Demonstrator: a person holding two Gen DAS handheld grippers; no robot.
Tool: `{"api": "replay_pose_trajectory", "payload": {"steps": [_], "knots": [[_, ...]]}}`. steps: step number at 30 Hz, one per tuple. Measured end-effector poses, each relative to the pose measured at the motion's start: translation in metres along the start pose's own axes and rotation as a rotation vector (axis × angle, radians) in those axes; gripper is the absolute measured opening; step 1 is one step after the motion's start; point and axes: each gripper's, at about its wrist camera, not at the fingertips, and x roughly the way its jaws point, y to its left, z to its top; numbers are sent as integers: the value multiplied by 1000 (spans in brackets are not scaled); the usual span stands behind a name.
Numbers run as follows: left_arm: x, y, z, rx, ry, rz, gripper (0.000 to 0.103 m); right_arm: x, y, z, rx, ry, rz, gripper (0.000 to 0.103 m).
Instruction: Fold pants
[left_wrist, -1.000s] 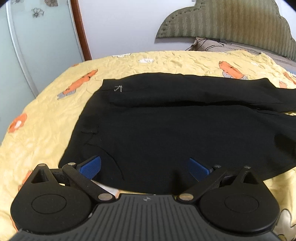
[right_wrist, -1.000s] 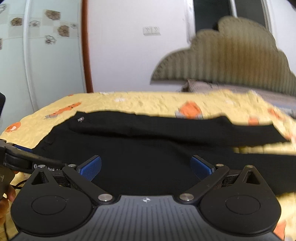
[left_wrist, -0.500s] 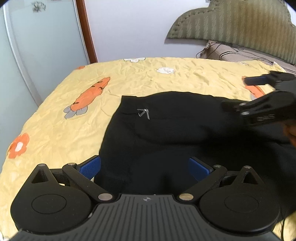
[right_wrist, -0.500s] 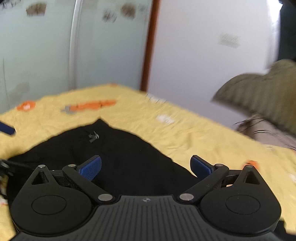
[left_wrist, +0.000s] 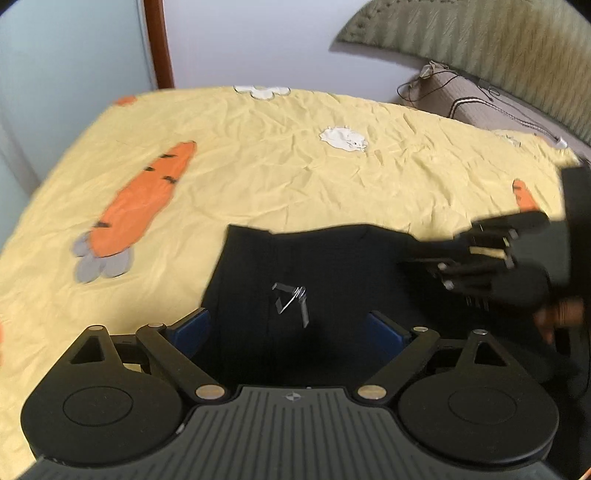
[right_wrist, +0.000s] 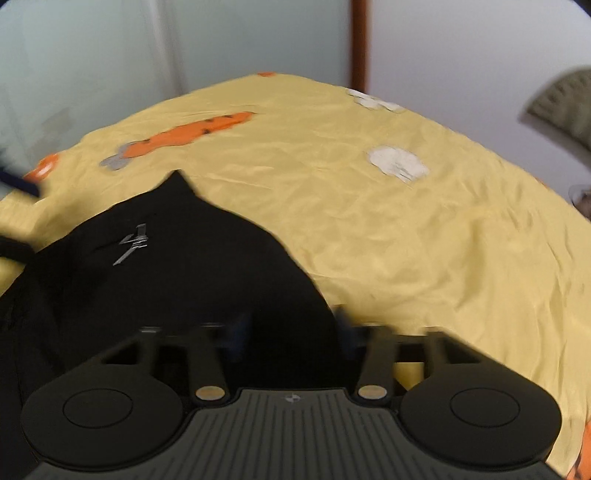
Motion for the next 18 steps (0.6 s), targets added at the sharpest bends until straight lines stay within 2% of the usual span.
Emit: {"api": "replay_pose_trajectory", "payload": {"steps": [1,3,6,8,9,12,15,18], "knots": [[6,2,7,-6,9,-20,92,-4,6,-1,-31,-11,-36,10],[9,6,17,0,-27,-32,92,-15,24,-7,-127,-47,-90,8],[6,4,23,144,-98,-55,94,-31,59,-19,-314,-102,-188,7],[8,5,22,193,-61,-65,93,-41,85,-29,-444,-137,-263,7],[8,9,21,172,-43,-94,93,-44,99,-35,-516,-153,-306,7],[2,25,15,15,-32,-192,93,-50,131,-52,-670,-186,-366,7],[-1,40,13,-189,-20,-293,93,-52,155,-69,-784,-196,-418,7],[10,47,15,-384,41,-378,93,-57,167,-79,-817,-212,-440,7]]}}
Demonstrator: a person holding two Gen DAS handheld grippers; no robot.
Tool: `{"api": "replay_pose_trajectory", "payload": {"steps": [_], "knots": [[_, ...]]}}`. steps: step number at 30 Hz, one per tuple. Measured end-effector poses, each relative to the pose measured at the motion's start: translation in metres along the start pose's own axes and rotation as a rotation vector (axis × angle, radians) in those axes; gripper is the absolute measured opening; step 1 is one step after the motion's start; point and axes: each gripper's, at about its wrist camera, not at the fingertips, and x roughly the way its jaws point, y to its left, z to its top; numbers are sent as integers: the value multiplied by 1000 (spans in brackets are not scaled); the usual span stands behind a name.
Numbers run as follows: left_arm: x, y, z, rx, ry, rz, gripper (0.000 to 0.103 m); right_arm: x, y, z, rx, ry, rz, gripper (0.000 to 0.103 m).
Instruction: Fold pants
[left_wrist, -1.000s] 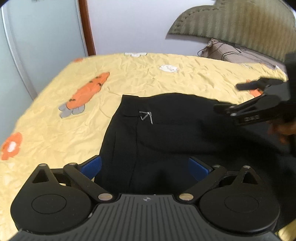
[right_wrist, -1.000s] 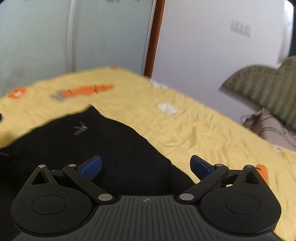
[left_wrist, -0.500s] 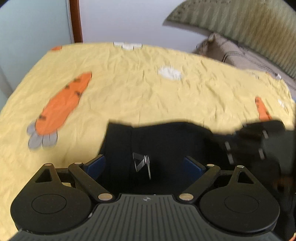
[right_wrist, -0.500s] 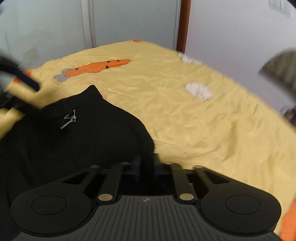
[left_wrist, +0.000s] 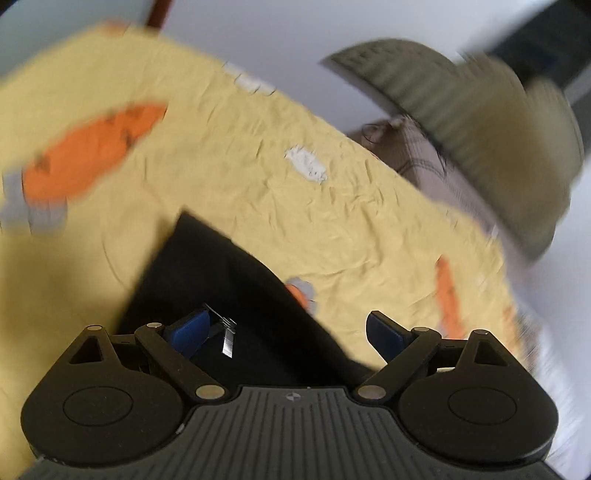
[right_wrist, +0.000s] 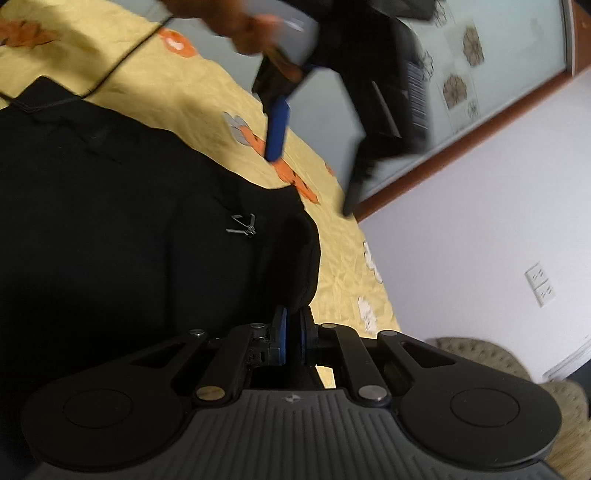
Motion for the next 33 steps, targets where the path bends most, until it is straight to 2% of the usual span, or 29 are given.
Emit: {"api": "replay_pose_trajectory", "payload": {"steps": [2,3,5,6,7,9,12,14,15,16,17,18,19,22,25,26,27,29,30,33], "knots": [[10,5,1,-123,38,-64,90,-8,4,2,-13,-16,-20,7],[14,7,0,-175,46,-81,84,-13,4,2,-8,-24,-25,7],[23,12,-1,-242,57,-87,55,-20,3,5,9,-37,-27,6],[26,14,-3,-268,62,-79,32,-22,4,6,6,-39,-31,6],[26,17,-6,-283,60,-76,19,-23,7,5,-1,-37,-33,6],[23,18,-14,-279,41,-66,13,-31,15,0,-15,-36,-37,6],[11,21,-20,-256,-8,-32,13,-35,11,-2,16,-18,-31,6],[2,20,-21,-221,-45,-15,14,-35,-10,-9,121,-5,-30,6],[-2,19,-21,-201,-57,-10,19,-28,-26,-16,192,25,15,12],[-5,18,-20,-183,-64,-6,33,-16,-47,-26,284,75,95,25],[-7,17,-19,-171,-64,-2,42,-7,-64,-36,364,91,132,33],[-7,17,-18,-167,-63,-2,59,3,-83,-49,452,88,164,54],[-7,17,-18,-170,-63,-1,70,15,-100,-62,533,84,193,68],[-3,19,-13,-189,-55,-13,76,56,-137,-95,728,122,296,70],[8,23,-6,-214,-31,-28,77,96,-154,-119,852,187,401,69],[12,25,-4,-227,-20,-29,77,101,-153,-118,892,214,440,63],[16,27,-2,-242,-6,-33,77,107,-150,-122,906,224,473,34],[24,31,1,-274,17,-67,77,95,-141,-117,849,171,461,10],[28,33,3,-287,33,-76,80,78,-131,-107,796,145,438,7],[40,36,7,-339,69,-92,83,38,-101,-85,578,76,315,6]]}}
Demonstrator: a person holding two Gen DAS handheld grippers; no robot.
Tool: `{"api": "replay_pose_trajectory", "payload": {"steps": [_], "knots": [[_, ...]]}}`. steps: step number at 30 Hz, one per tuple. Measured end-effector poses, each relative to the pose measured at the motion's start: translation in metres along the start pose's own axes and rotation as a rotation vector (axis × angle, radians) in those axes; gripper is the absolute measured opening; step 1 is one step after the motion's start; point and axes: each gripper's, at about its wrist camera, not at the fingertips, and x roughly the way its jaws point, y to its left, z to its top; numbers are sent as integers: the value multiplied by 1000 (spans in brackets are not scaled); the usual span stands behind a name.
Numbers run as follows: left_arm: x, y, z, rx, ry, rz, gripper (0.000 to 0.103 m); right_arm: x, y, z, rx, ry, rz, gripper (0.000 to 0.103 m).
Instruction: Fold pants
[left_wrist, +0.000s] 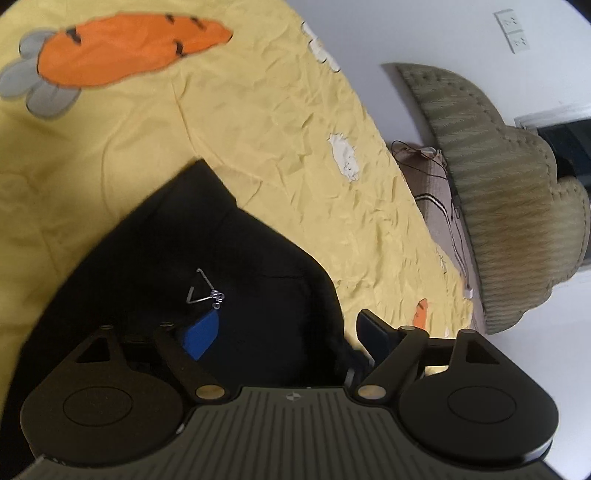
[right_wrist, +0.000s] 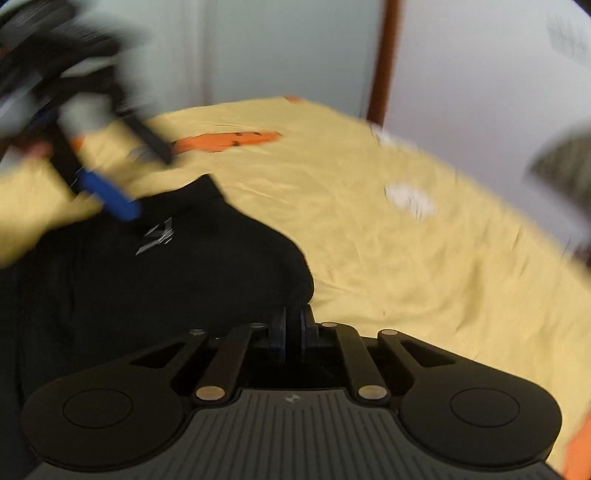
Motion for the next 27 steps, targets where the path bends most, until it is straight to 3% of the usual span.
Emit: {"api": "replay_pose_trajectory", "payload": {"steps": [6,8,10,12,15,21,27], "knots": [[11,9,3,-103,47,-86,79,-57,102,-15,-517,-106,-241,6],[9,13,1,-126,39,-78,62,-67,123,-25,-621,-122,-281,6],[6,19,-4,-153,52,-98,24,-69,132,-31,-648,-128,-294,6],[-3,25,-14,-154,42,-116,10,-72,135,-35,-632,-126,-303,6],[-34,28,-39,-86,-17,-92,4,-82,139,-34,-576,-144,-283,6],[-101,47,-122,70,-73,-57,4,-128,187,-46,-529,-177,-188,6],[-104,94,-185,78,-38,45,3,-150,240,-80,-550,-112,-82,6]]}}
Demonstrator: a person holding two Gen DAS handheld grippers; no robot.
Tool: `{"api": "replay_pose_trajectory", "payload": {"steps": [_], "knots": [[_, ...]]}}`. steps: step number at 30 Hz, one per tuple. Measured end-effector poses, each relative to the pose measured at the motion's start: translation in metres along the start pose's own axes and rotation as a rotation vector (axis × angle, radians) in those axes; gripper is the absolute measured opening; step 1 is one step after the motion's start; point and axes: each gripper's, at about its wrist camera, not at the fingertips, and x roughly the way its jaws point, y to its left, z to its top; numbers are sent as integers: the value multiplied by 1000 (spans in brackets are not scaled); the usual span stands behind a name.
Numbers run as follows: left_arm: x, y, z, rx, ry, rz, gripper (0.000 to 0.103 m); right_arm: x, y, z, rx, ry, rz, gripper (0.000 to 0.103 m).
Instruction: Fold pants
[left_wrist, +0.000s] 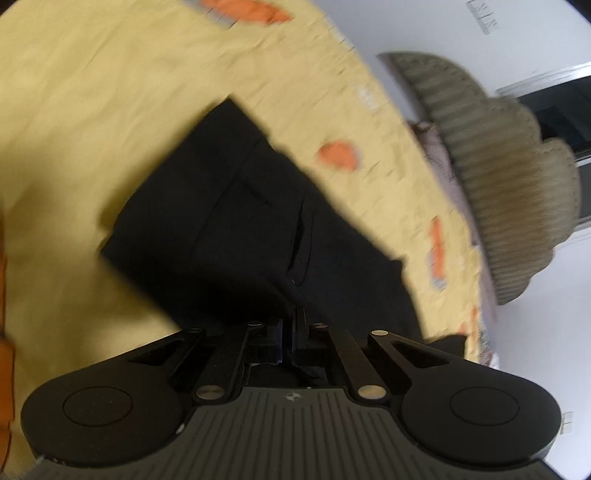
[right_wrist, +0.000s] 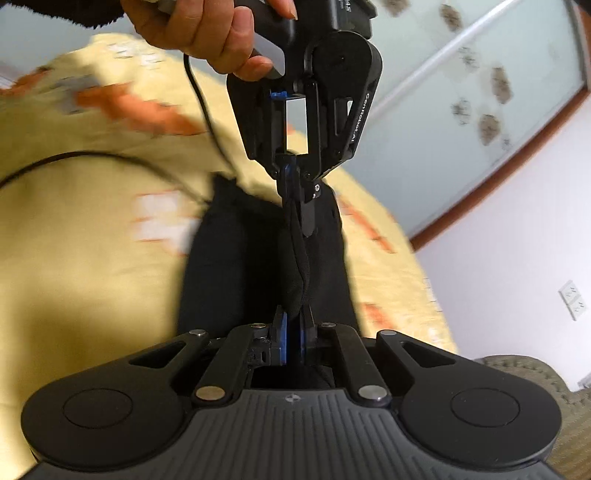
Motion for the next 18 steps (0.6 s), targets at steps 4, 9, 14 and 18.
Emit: {"api": "replay_pose_trajectory", "payload": {"steps": [4,9,14,18], "knots": [[8,23,-13,-59,-3,19,5,-3,12,-2,21,22,17,5],[3,10,-19,20,-67,90,20,7,16,1,133,31,30,7],[-17,-24,-28,178,-169,176,34,-34,17,-7,145,54,-80,13],[-35,-55,-47,290,-235,184,60,-71,-9,-58,365,203,-154,17]]}}
